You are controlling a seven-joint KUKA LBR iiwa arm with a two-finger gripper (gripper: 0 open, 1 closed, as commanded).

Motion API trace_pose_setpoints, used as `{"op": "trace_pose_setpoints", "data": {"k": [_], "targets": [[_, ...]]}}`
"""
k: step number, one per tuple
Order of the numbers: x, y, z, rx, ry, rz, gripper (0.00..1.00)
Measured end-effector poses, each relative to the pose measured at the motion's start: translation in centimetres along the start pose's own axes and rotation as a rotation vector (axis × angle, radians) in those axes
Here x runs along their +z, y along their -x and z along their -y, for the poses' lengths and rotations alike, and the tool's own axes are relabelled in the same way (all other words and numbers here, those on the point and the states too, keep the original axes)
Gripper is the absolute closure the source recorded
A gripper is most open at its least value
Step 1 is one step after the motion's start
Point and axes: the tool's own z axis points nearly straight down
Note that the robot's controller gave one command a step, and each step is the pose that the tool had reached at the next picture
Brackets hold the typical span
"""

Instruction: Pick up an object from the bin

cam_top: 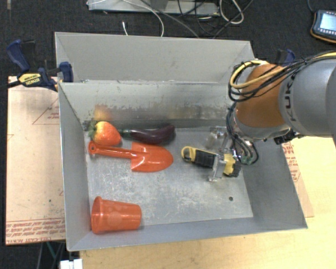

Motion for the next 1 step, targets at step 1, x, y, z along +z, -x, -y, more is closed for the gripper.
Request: {"op": "trace_pose_setpoints", "data": {"k": [1], "targets": [[-0.32, 1.46, 0.22, -0.076, -0.001, -0.012, 1.00]]}}
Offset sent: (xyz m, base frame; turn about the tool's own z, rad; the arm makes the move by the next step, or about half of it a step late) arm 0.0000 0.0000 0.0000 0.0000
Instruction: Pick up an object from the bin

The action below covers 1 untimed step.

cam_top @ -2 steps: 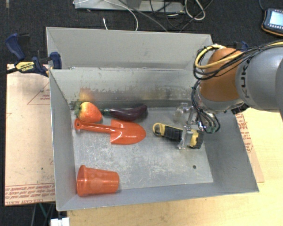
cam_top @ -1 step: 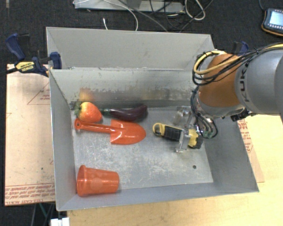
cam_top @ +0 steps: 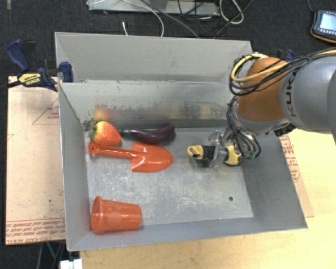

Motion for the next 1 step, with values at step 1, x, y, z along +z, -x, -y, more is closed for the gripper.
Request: {"op": "trace_pose_setpoints", "data": {"k": [1], "targets": [[0.00, 0.00, 0.00, 0.000, 0.000, 0.000, 1.00]]}}
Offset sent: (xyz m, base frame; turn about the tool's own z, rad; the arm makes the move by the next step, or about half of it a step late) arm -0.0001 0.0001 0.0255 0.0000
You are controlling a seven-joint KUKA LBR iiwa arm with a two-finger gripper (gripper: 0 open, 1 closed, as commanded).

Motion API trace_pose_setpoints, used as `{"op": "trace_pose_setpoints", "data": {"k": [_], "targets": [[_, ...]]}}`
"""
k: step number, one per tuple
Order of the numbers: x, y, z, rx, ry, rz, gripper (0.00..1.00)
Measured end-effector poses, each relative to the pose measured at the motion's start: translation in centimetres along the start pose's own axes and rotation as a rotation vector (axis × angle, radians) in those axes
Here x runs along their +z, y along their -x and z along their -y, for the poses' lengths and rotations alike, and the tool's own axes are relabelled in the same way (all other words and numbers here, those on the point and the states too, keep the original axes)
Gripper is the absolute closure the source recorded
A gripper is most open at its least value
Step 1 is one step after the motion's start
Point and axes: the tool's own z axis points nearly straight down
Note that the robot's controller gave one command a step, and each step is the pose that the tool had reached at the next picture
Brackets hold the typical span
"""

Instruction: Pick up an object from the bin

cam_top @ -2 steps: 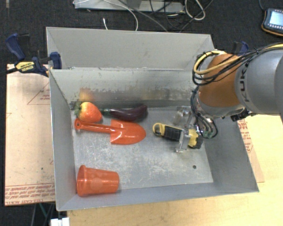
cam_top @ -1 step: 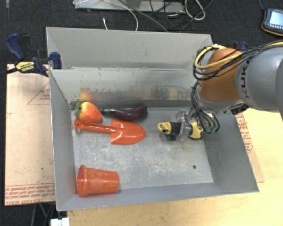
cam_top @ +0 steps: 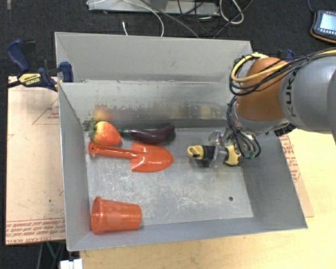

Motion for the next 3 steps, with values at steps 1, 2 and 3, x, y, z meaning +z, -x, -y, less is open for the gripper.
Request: {"op": "trace_pose_setpoints", "data": {"k": [1, 2, 3], "targets": [[-0.7, -0.1, 0.0, 0.000, 0.000, -0.003, 1.00], [-1.7, 0.0, 0.0, 0.000, 0.000, 0.000, 1.00], [-2.5, -0.1, -0.1, 0.000, 0.001, -0.001, 1.00]]}}
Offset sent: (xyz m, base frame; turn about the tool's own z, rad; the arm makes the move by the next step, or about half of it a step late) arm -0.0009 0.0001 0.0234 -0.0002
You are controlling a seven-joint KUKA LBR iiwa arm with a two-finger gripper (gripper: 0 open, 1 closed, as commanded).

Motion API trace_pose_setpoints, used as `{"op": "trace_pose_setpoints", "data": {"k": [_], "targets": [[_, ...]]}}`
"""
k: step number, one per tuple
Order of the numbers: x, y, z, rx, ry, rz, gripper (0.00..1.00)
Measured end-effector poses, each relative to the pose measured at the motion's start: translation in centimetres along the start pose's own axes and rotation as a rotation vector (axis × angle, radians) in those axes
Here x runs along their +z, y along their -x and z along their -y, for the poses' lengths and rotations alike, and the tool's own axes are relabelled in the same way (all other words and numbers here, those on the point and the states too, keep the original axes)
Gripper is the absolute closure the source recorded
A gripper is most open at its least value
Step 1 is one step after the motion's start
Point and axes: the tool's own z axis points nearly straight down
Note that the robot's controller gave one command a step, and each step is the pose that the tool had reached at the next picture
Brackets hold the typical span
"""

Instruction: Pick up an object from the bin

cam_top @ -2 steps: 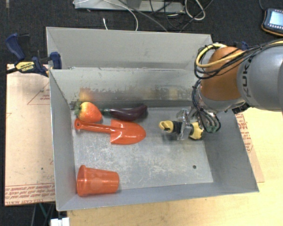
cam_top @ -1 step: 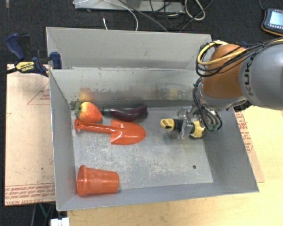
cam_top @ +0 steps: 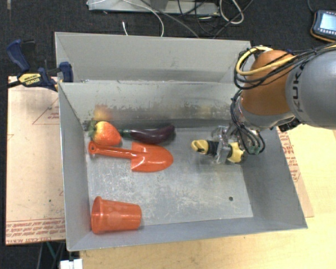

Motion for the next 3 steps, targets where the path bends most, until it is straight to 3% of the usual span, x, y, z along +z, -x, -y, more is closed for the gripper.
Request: {"op": "trace_pose_setpoints", "data": {"k": [2, 3], "targets": [[-3.5, -0.2, -0.1, 0.000, 0.001, -0.007, 1.00], [-6.8, 0.0, -0.1, 0.000, 0.001, -0.002, 1.00]]}}
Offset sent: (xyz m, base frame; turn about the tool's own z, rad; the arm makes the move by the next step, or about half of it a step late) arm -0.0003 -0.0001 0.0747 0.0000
